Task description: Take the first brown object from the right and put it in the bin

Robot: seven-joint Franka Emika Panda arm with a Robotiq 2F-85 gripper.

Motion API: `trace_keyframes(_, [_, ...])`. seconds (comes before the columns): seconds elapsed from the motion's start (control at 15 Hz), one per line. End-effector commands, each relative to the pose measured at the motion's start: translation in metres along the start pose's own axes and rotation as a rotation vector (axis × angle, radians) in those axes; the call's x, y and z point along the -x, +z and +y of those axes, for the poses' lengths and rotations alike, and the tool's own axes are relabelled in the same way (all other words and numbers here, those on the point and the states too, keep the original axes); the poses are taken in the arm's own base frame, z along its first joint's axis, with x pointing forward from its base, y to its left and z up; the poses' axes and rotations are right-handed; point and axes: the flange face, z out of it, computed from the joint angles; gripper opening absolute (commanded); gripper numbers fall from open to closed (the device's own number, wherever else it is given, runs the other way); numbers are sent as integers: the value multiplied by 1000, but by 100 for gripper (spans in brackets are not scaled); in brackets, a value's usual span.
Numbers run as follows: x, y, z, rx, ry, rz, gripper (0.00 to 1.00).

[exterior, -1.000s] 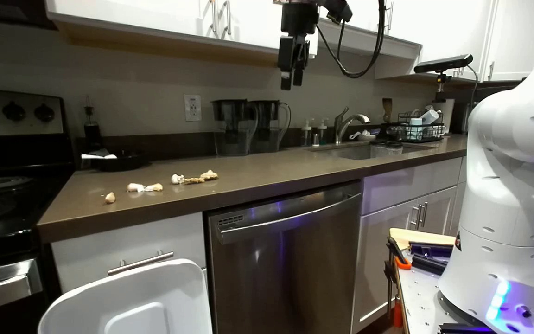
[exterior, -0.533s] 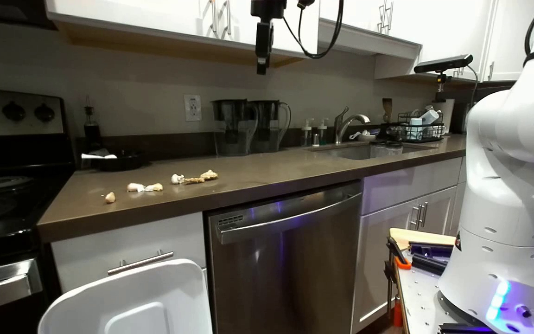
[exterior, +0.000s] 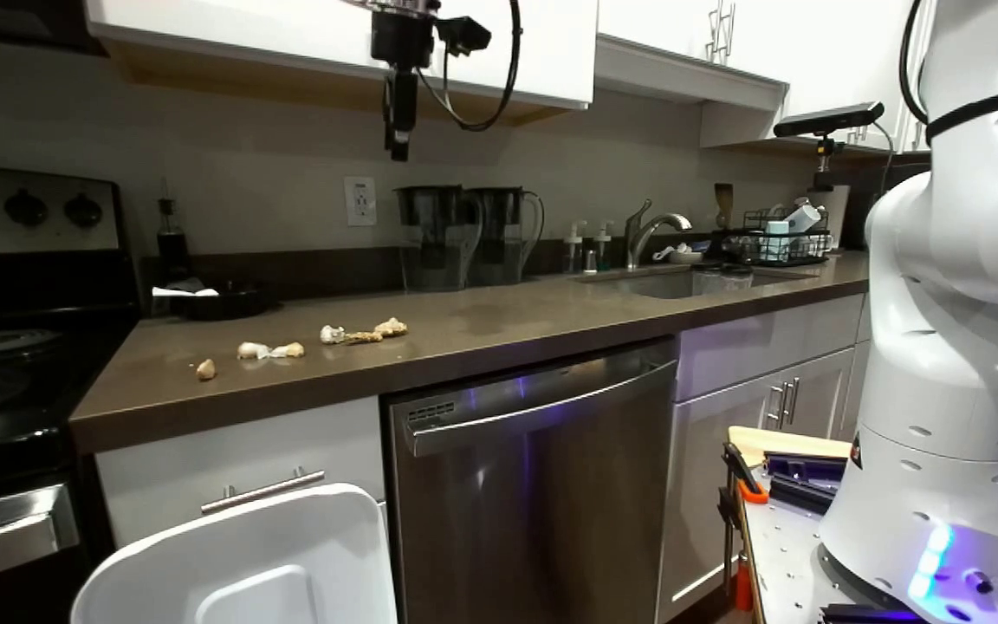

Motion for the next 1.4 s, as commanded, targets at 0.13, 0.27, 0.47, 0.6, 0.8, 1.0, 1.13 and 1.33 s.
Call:
trace_keyframes(0.13, [-34,52,-3,-108,-242,-34,100])
trace_keyframes(0.27, [-36,75,-9,-108,-266,-95,100])
trace_keyframes(0.47, [-36,107,-13,-122,-271,-149,100])
trace_keyframes(0.6, [-36,130,-13,-124,-273,-179,100])
trace_keyframes(0.8, [-35,158,-14,-126,-287,-208,100])
trace_keyframes(1.0, [-32,182,-11,-123,-291,-216,100])
trace_keyframes(1.13, [-29,195,-6,-119,-282,-195,100])
trace_keyframes(1.33, [-22,215,0,-112,-263,-160,100])
